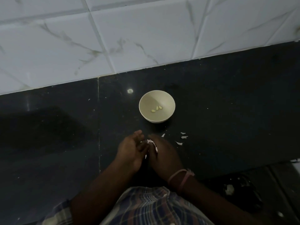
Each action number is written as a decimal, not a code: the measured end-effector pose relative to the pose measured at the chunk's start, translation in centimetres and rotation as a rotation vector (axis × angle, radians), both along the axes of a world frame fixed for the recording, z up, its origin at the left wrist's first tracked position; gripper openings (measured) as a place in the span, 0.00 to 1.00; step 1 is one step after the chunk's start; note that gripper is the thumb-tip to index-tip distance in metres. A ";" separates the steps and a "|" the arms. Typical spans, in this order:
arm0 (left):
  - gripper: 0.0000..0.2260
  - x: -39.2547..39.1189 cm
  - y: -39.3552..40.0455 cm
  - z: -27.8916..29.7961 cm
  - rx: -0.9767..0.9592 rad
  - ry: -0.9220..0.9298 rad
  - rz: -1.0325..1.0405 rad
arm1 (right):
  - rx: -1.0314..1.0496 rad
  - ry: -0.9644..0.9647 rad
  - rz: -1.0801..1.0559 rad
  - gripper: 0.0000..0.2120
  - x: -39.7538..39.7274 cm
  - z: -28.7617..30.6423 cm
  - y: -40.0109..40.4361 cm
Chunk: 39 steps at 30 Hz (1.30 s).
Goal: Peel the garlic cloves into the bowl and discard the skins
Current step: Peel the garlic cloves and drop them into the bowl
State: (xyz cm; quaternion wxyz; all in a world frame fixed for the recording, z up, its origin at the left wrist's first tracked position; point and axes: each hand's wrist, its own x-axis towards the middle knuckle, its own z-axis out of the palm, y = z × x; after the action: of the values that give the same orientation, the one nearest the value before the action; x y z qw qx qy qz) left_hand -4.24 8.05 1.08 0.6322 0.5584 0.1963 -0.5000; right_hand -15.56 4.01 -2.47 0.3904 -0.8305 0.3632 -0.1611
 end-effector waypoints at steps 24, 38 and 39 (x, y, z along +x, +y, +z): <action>0.20 -2.9 0.3 0.4 -0.042 0.111 -0.112 | 0.010 -0.025 0.176 0.24 -1.2 -0.7 1.8; 0.09 -3.3 0.0 -2.2 0.062 -0.078 0.036 | -0.105 0.350 -0.267 0.08 -5.5 -5.1 -5.2; 0.11 -3.3 -0.1 -2.3 0.062 -0.090 0.018 | -0.101 0.336 -0.255 0.06 -5.5 -4.9 -5.3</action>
State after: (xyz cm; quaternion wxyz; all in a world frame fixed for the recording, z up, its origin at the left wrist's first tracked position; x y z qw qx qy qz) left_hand -7.54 7.96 -1.21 0.6274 0.5978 0.1882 -0.4622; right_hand -21.04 -1.25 -7.38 0.2588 -0.8114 0.5169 -0.0867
